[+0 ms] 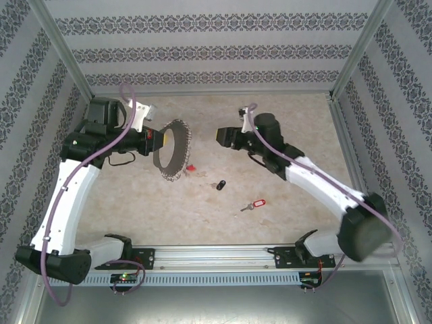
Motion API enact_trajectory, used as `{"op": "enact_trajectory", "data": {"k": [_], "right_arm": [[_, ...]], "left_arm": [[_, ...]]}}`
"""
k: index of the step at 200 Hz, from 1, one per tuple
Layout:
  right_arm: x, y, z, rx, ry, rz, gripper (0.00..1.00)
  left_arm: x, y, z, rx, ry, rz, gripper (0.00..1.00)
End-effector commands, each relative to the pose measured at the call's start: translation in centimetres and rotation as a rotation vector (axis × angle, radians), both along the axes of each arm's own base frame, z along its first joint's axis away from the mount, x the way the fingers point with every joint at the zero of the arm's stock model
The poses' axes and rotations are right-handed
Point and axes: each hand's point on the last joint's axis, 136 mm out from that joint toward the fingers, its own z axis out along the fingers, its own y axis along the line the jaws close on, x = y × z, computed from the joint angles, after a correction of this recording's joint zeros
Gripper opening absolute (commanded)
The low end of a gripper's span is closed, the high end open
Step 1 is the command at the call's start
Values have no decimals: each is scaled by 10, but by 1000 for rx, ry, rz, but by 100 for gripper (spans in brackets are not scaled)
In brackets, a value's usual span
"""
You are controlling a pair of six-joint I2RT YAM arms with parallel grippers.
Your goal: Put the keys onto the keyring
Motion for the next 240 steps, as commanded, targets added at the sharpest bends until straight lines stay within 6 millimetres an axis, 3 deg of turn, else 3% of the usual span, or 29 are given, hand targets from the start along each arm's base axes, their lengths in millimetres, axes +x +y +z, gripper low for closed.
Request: {"op": "enact_trajectory", "data": {"k": [1,12,32,55,81,134,168,240], "right_arm": [[-22,-9,12,-131,-285,81,60],[-35,-15,19,-157,-350,100,65],[-57,-18,32,-164,-432,164,62],[-90,-6,33,-202,-567,315,53],[-118,11,19,-338,-791,427,38],[-118,34,12,-413,-935,394,21],[-121,59,5,-416,-967,422,18],[-101,92,0,-383,-983,391,14]], "left_arm": [[-27,-4,-2,132,-6,-147,0],[-26,-10,8,148,-70,-200,0],[-27,-21,18,190,-132,-293,0],[-25,-30,21,233,-148,-361,0],[-19,-40,21,265,-183,-401,0],[-5,-50,32,250,-271,-407,0],[0,-51,26,276,-288,-427,0],[0,-50,22,289,-311,-434,0]]}}
